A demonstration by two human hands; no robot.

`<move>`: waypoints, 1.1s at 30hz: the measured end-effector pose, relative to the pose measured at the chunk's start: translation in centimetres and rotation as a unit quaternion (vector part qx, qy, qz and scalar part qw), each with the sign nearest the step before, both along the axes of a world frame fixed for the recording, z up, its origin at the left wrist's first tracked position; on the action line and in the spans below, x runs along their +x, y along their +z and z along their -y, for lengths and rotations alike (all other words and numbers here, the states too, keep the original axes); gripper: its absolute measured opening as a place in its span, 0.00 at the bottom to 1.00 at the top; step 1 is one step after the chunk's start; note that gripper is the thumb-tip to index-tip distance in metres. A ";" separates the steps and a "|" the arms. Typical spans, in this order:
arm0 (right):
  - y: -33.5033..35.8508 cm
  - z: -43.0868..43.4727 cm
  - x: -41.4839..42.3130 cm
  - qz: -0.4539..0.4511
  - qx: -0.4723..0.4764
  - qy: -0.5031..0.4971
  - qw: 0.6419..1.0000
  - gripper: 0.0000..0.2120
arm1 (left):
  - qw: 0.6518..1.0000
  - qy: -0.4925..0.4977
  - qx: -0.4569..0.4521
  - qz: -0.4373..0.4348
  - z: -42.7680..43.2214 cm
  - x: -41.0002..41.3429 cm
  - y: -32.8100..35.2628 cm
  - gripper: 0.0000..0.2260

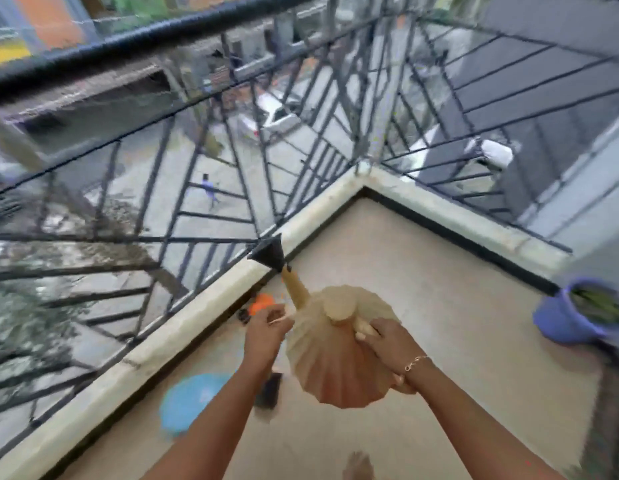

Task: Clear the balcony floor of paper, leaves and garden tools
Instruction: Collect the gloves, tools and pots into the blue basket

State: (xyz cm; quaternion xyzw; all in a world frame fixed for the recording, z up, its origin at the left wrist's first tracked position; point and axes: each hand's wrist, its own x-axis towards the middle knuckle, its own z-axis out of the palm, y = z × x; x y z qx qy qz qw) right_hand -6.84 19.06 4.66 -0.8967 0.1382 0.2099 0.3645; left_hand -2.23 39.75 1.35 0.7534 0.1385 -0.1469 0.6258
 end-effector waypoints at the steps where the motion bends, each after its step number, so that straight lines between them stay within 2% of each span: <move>1: 0.3 2.1 0.1 0.002 -0.007 -0.016 1.000 0.15 | 0.999 -0.040 0.015 0.025 2.4 0.7 0.2 0.10; 4: 0.7 7.7 0.6 0.016 -0.004 -0.070 0.997 0.08 | 0.976 -0.172 0.066 0.117 9.4 2.2 1.1 0.14; 8: 0.8 13.9 1.7 0.030 -0.025 -0.123 0.992 0.13 | 0.921 -0.320 0.095 0.204 17.4 4.8 2.8 0.31; 13: -0.1 21.3 5.1 0.032 -0.051 -0.149 0.987 0.17 | 0.863 -0.405 0.146 0.265 26.3 9.9 2.4 0.35; 16: -0.8 25.6 8.6 0.026 -0.049 -0.153 0.987 0.16 | 0.835 -0.443 0.175 0.276 30.9 14.1 2.0 0.36; 20: -0.9 31.0 13.6 -0.016 -0.047 -0.145 0.988 0.18 | 0.816 -0.492 0.192 0.234 36.4 19.5 2.7 0.45; 22: -0.6 33.8 15.7 -0.028 -0.047 -0.133 0.990 0.18 | 0.797 -0.520 0.205 0.227 39.2 21.9 3.0 0.43; 26: -0.4 39.1 18.2 -0.053 -0.046 -0.131 0.989 0.17 | 0.733 -0.562 0.275 0.266 46.0 25.6 2.3 0.41; 29: -1.2 44.0 19.0 -0.069 -0.050 -0.122 0.989 0.10 | 0.689 -0.592 0.305 0.284 51.6 26.6 1.6 0.37; 31: -2.0 47.6 19.5 -0.078 -0.053 -0.111 0.989 0.15 | 0.669 -0.612 0.316 0.280 55.4 27.3 0.8 0.34; 33: -3.1 51.3 19.9 -0.083 -0.054 -0.098 0.990 0.12 | 0.661 -0.623 0.320 0.268 59.1 27.8 -0.2 0.31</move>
